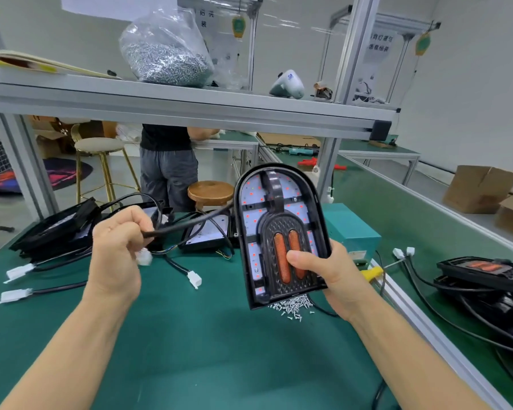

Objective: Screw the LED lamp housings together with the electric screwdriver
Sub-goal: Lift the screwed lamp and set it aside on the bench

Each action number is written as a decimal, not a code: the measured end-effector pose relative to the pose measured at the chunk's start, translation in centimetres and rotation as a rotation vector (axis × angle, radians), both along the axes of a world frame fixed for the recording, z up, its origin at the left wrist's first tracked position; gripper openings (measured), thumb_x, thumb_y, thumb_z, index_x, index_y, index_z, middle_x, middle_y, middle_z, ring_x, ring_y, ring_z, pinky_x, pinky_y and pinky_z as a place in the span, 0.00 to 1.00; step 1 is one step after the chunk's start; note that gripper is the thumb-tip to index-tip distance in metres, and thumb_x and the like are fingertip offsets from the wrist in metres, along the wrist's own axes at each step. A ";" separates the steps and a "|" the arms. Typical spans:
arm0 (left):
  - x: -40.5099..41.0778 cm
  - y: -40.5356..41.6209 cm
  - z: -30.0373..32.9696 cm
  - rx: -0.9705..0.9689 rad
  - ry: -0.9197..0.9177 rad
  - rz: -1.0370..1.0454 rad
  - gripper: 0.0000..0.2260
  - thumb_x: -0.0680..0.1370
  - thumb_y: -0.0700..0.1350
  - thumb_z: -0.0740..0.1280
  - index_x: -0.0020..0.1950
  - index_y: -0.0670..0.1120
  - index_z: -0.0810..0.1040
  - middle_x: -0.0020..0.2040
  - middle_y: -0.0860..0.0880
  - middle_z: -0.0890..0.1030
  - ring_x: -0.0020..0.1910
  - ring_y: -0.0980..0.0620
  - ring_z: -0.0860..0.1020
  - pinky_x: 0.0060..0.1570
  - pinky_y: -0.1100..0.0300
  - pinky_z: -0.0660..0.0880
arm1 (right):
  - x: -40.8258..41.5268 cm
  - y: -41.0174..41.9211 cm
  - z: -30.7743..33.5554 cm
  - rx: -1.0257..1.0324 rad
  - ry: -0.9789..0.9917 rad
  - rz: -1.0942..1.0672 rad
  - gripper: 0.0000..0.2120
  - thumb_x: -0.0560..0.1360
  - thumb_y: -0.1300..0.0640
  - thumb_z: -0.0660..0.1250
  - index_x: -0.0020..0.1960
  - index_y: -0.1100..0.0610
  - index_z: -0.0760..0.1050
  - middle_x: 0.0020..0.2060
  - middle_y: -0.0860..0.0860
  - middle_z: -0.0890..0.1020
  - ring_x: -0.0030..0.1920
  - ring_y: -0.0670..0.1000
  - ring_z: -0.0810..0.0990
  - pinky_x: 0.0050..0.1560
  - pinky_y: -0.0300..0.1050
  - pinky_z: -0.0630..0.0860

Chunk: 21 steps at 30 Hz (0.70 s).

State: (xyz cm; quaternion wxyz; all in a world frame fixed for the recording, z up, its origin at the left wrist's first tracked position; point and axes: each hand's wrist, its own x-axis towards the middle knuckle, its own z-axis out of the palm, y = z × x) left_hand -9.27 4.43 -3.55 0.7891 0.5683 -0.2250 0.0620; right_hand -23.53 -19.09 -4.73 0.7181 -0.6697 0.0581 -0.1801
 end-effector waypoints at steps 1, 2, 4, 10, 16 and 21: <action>-0.1 -0.1 0.2 -0.084 0.073 -0.062 0.05 0.54 0.37 0.56 0.24 0.46 0.68 0.26 0.50 0.65 0.29 0.53 0.61 0.31 0.64 0.57 | 0.0 0.1 -0.1 0.003 0.012 0.009 0.28 0.58 0.56 0.78 0.55 0.65 0.78 0.41 0.54 0.84 0.41 0.52 0.82 0.44 0.44 0.78; -0.3 -0.3 0.4 -0.153 0.136 -0.122 0.04 0.53 0.38 0.58 0.25 0.46 0.67 0.27 0.49 0.64 0.30 0.52 0.60 0.33 0.62 0.58 | 0.0 0.3 -0.2 0.011 0.023 0.017 0.29 0.57 0.54 0.77 0.54 0.65 0.78 0.41 0.54 0.84 0.40 0.51 0.82 0.45 0.44 0.78; -0.5 -0.8 0.5 -0.238 0.252 -0.232 0.10 0.51 0.41 0.61 0.29 0.45 0.64 0.26 0.48 0.60 0.31 0.50 0.57 0.36 0.59 0.57 | -0.1 0.7 -0.3 0.039 0.032 0.053 0.26 0.57 0.51 0.76 0.51 0.64 0.78 0.38 0.53 0.83 0.37 0.50 0.81 0.42 0.40 0.77; -2.0 -4.6 0.5 -0.369 0.640 -0.478 0.09 0.54 0.41 0.63 0.31 0.47 0.68 0.25 0.51 0.64 0.24 0.51 0.64 0.32 0.59 0.65 | -0.1 2.9 -0.7 0.091 0.060 0.091 0.14 0.63 0.56 0.73 0.44 0.62 0.77 0.32 0.53 0.80 0.30 0.46 0.75 0.33 0.34 0.71; -3.2 -8.2 0.1 -0.312 0.865 -0.601 0.15 0.65 0.43 0.60 0.51 0.46 0.73 0.51 0.43 0.73 0.50 0.43 0.73 0.57 0.51 0.72 | -0.8 3.4 -1.3 0.216 0.085 0.143 0.13 0.68 0.56 0.72 0.49 0.61 0.80 0.38 0.53 0.83 0.36 0.50 0.80 0.42 0.40 0.77; -4.2 -10.1 0.2 -0.173 0.891 -0.852 0.14 0.71 0.41 0.58 0.47 0.37 0.81 0.42 0.38 0.81 0.35 0.40 0.79 0.34 0.52 0.80 | -2.5 2.0 -0.7 0.257 0.075 0.152 0.06 0.70 0.57 0.73 0.45 0.58 0.81 0.35 0.52 0.83 0.34 0.48 0.81 0.38 0.38 0.78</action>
